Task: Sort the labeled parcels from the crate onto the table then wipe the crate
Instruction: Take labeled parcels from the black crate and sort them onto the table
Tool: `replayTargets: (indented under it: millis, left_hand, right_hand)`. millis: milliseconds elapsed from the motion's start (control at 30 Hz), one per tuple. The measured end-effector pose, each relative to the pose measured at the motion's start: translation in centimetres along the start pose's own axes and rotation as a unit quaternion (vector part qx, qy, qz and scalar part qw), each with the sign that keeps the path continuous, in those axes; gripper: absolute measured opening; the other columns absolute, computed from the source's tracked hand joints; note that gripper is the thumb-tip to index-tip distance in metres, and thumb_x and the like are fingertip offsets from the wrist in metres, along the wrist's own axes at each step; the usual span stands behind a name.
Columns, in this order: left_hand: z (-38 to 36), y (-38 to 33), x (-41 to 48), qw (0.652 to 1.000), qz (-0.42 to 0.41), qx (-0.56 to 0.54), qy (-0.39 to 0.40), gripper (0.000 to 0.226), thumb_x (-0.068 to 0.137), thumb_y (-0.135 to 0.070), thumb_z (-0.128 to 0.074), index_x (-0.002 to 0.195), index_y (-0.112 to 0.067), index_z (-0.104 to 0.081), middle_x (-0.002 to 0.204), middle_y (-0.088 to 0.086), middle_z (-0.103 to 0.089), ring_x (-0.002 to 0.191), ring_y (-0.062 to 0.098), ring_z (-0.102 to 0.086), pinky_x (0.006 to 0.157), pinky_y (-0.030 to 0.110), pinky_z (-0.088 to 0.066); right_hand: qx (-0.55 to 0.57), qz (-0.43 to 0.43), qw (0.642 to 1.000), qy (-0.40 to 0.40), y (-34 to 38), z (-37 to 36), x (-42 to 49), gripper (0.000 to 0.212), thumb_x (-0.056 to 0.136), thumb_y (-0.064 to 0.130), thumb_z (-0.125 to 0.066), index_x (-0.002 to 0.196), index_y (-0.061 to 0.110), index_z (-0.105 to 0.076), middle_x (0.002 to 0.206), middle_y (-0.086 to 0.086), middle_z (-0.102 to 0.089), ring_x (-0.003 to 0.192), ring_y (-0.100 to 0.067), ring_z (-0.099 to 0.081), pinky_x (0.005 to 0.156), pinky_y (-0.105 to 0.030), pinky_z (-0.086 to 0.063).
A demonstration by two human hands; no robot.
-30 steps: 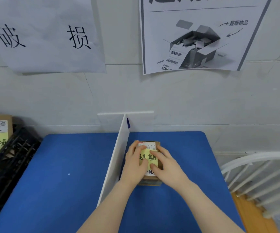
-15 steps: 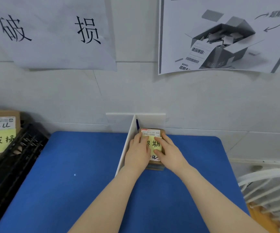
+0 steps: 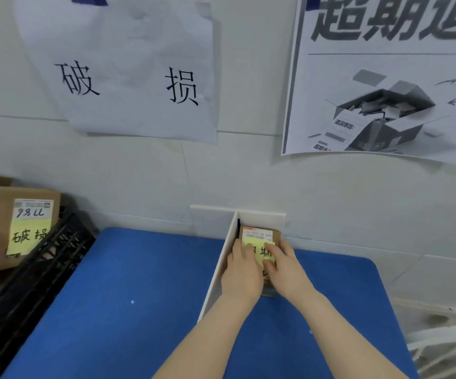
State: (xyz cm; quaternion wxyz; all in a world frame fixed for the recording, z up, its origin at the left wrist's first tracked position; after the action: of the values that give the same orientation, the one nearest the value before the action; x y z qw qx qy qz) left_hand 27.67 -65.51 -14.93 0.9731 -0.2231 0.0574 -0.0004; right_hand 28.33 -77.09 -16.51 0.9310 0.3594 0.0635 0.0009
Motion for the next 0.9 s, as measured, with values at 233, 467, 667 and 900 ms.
replayTargets:
  millis: [233, 467, 667, 900]
  left_hand:
    - [9.3, 0.5, -3.3, 0.992, -0.057, 0.006, -0.109, 0.034, 0.098, -0.021, -0.037, 0.129, -0.011, -0.046, 0.133, 0.007, -0.043, 0.114, 0.027, -0.046, 0.075, 0.037, -0.043]
    - [17.9, 12.5, -9.3, 0.976, 0.002, 0.099, -0.196, 0.035, 0.099, -0.022, -0.036, 0.131, -0.011, -0.044, 0.131, 0.006, -0.047, 0.112, 0.025, -0.047, 0.078, 0.034, -0.042]
    - [20.0, 25.0, -16.6, 0.973, 0.087, 0.135, -0.163, 0.038, 0.101, -0.024, -0.033, 0.136, -0.012, -0.039, 0.134, 0.007, -0.044, 0.114, 0.026, -0.046, 0.083, 0.034, -0.043]
    - [23.7, 36.1, -21.1, 0.983, 0.072, 0.101, -0.137, 0.038, 0.101, -0.025, -0.033, 0.138, -0.015, -0.039, 0.135, 0.003, -0.043, 0.122, 0.022, -0.042, 0.09, 0.033, -0.043]
  right_hand:
    - [-0.026, 0.074, 0.993, -0.083, 6.7, 3.4, -1.7, 0.046, 0.091, 0.002, -0.048, 0.135, 0.016, -0.05, 0.144, -0.007, -0.043, 0.124, -0.024, -0.047, 0.087, -0.029, -0.038]
    - [-0.102, 0.262, 0.957, -0.065, 22.7, -3.0, -6.5, 0.044, 0.093, 0.01, -0.047, 0.135, 0.021, -0.051, 0.135, 0.003, -0.053, 0.12, -0.02, -0.05, 0.094, -0.031, -0.042]
    - [-0.13, 0.283, 0.95, 0.023, 30.9, -14.0, -11.1, 0.044, 0.097, 0.019, -0.041, 0.139, 0.03, -0.044, 0.141, 0.011, -0.045, 0.122, -0.014, -0.047, 0.092, -0.028, -0.044]
    - [-0.078, 0.25, 0.963, 0.057, 38.5, -24.0, -12.8, 0.041, 0.097, 0.02, -0.044, 0.136, 0.032, -0.046, 0.141, 0.011, -0.045, 0.115, -0.011, -0.052, 0.076, -0.022, -0.046]
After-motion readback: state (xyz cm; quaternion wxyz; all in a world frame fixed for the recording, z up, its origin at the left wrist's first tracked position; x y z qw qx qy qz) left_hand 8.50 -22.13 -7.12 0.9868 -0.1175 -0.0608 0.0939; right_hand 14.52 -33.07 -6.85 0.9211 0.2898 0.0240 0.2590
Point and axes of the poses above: each hand's wrist, its own x-axis towards the middle knuckle, its own z-axis out of the back of the hand, y = z × x, the point moved 4 cm from there along x, towards the middle knuckle
